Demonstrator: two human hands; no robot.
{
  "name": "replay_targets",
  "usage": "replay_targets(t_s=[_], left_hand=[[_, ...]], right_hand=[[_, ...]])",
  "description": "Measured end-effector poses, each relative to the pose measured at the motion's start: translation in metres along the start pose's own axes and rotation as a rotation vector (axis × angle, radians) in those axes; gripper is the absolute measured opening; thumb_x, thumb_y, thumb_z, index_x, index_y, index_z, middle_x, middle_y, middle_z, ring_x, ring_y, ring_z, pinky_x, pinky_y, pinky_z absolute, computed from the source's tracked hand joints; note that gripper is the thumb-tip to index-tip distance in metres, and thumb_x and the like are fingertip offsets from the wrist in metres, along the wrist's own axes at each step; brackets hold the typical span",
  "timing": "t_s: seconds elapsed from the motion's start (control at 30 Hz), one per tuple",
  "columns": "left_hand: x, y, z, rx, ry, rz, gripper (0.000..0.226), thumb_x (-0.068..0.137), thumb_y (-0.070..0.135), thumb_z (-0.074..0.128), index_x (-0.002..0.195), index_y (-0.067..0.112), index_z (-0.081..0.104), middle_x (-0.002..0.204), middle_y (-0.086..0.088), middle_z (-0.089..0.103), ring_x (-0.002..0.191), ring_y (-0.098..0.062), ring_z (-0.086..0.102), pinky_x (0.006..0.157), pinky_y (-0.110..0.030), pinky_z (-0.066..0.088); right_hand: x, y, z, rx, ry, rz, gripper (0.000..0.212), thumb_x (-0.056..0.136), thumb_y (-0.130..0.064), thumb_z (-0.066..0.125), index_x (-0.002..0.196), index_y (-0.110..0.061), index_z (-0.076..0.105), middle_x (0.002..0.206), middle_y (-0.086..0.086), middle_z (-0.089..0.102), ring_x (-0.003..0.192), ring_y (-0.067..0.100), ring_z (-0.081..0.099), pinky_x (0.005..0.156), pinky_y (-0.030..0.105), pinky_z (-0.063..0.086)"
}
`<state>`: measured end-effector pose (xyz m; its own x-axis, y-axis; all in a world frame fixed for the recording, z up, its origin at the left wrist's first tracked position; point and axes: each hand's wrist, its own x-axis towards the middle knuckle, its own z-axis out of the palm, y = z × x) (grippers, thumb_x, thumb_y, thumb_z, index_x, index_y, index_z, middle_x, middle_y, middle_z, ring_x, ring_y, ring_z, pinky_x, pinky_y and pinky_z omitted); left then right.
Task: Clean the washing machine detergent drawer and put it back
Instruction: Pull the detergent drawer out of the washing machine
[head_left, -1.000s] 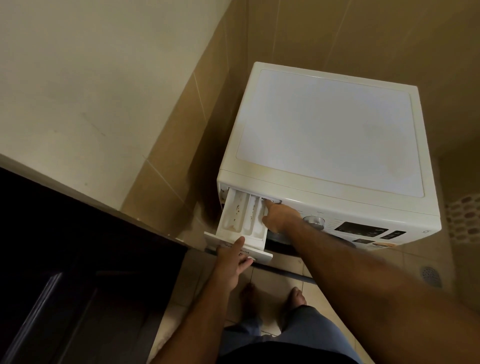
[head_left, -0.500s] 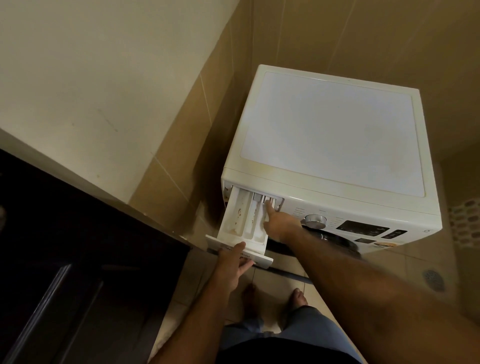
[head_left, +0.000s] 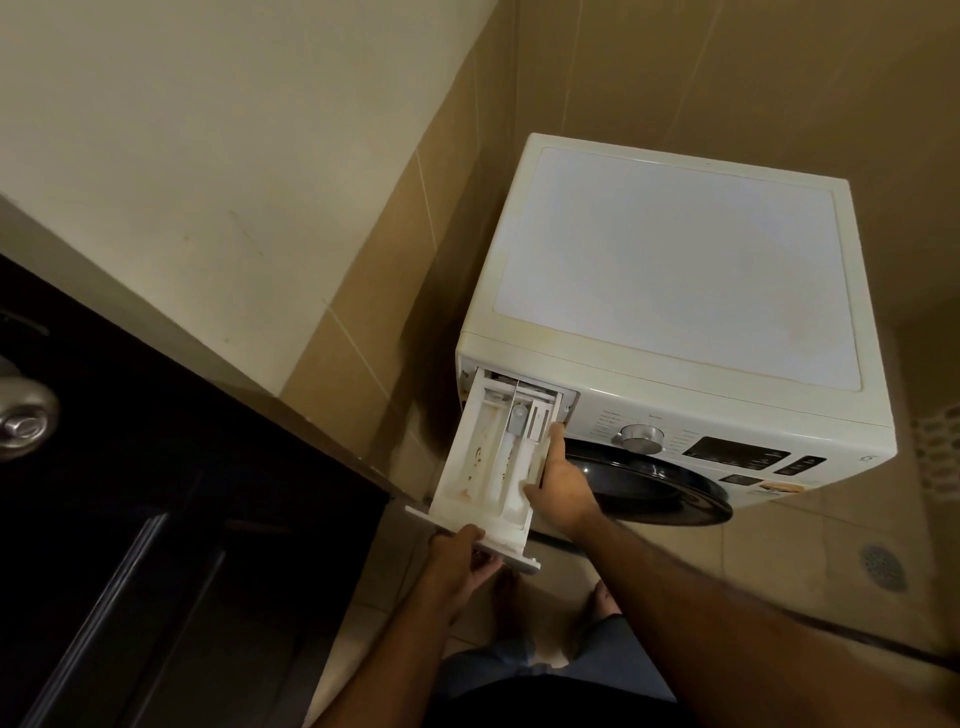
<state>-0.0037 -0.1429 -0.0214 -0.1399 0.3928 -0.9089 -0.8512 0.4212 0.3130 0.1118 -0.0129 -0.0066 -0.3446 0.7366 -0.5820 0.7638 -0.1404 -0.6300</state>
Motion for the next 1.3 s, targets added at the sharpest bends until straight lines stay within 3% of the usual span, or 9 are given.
replay_targets(t_s=[0.1, 0.33, 0.5, 0.7, 0.77, 0.93, 1.07, 1.2, 1.3], left_hand=[[-0.002, -0.005, -0.009, 0.028, 0.017, 0.002, 0.037, 0.09, -0.006, 0.057, 0.126, -0.001, 0.051, 0.125, -0.027, 0.059, 0.103, -0.038, 0.063, 0.06, -0.041, 0.061], [-0.011, -0.018, -0.022, 0.063, 0.024, 0.101, 0.037, 0.089, -0.006, 0.056, 0.125, 0.001, 0.052, 0.12, -0.024, 0.062, 0.106, -0.037, 0.063, 0.061, -0.041, 0.061], [-0.021, -0.029, -0.019, 0.073, 0.0, 0.193, 0.033, 0.09, -0.004, 0.054, 0.122, 0.006, 0.057, 0.109, -0.023, 0.068, 0.096, -0.035, 0.069, 0.061, -0.038, 0.06], [-0.041, -0.046, -0.002, 0.119, -0.01, 0.311, 0.043, 0.092, 0.0, 0.051, 0.132, 0.015, 0.052, 0.114, -0.017, 0.068, 0.102, -0.032, 0.068, 0.07, -0.04, 0.061], [-0.049, -0.049, 0.006, 0.136, -0.013, 0.345, 0.045, 0.091, 0.001, 0.052, 0.134, 0.017, 0.051, 0.116, -0.016, 0.067, 0.103, -0.032, 0.067, 0.07, -0.04, 0.06], [-0.067, -0.064, 0.039, 0.208, -0.057, 0.409, 0.048, 0.092, 0.004, 0.053, 0.136, 0.019, 0.048, 0.119, -0.015, 0.065, 0.103, -0.033, 0.066, 0.079, -0.046, 0.059], [-0.078, -0.077, 0.07, 0.279, -0.105, 0.455, 0.045, 0.092, 0.003, 0.049, 0.134, 0.017, 0.048, 0.121, -0.017, 0.064, 0.102, -0.032, 0.065, 0.08, -0.045, 0.056], [-0.088, -0.085, 0.102, 0.37, -0.212, 0.462, 0.044, 0.091, 0.003, 0.049, 0.132, 0.018, 0.049, 0.119, -0.014, 0.063, 0.105, -0.031, 0.063, 0.068, -0.041, 0.059], [-0.088, -0.085, 0.131, 0.489, -0.257, 0.489, 0.044, 0.089, 0.004, 0.049, 0.131, 0.014, 0.052, 0.114, -0.011, 0.065, 0.103, -0.027, 0.062, 0.072, -0.043, 0.059]], right_hand=[[-0.008, 0.002, 0.007, 0.046, 0.026, -0.012, 0.101, 0.089, -0.006, 0.063, 0.154, -0.019, -0.014, 0.105, 0.01, 0.069, 0.088, 0.021, 0.07, 0.075, 0.033, 0.059], [-0.025, 0.007, 0.013, 0.158, 0.053, -0.068, 0.102, 0.086, -0.004, 0.066, 0.155, -0.026, -0.006, 0.113, 0.004, 0.067, 0.086, 0.013, 0.067, 0.065, 0.022, 0.056], [-0.034, 0.013, 0.009, 0.216, 0.078, -0.118, 0.098, 0.085, -0.004, 0.068, 0.154, -0.03, 0.002, 0.113, 0.004, 0.069, 0.095, 0.018, 0.071, 0.079, 0.04, 0.061], [-0.054, 0.028, -0.01, 0.308, 0.153, -0.173, 0.09, 0.085, -0.006, 0.069, 0.152, -0.029, 0.014, 0.123, 0.002, 0.066, 0.108, 0.017, 0.066, 0.09, 0.041, 0.057], [-0.064, 0.035, -0.02, 0.369, 0.189, -0.174, 0.086, 0.085, -0.009, 0.07, 0.15, -0.031, 0.019, 0.121, -0.002, 0.066, 0.106, 0.014, 0.066, 0.086, 0.037, 0.059], [-0.093, 0.059, -0.05, 0.459, 0.295, -0.185, 0.078, 0.081, -0.013, 0.073, 0.144, -0.032, 0.03, 0.105, -0.01, 0.067, 0.096, 0.008, 0.067, 0.064, 0.013, 0.054], [-0.111, 0.082, -0.074, 0.549, 0.384, -0.137, 0.087, 0.076, -0.013, 0.074, 0.147, -0.032, 0.027, 0.098, -0.004, 0.071, 0.087, 0.013, 0.07, 0.07, 0.032, 0.061], [-0.13, 0.104, -0.101, 0.631, 0.492, -0.098, 0.089, 0.075, -0.013, 0.075, 0.149, -0.025, 0.027, 0.099, -0.002, 0.072, 0.088, 0.011, 0.069, 0.068, 0.03, 0.059], [-0.144, 0.117, -0.123, 0.745, 0.583, -0.064, 0.076, 0.075, -0.012, 0.074, 0.141, -0.025, 0.038, 0.077, -0.006, 0.068, 0.077, 0.011, 0.068, 0.072, 0.041, 0.061]])
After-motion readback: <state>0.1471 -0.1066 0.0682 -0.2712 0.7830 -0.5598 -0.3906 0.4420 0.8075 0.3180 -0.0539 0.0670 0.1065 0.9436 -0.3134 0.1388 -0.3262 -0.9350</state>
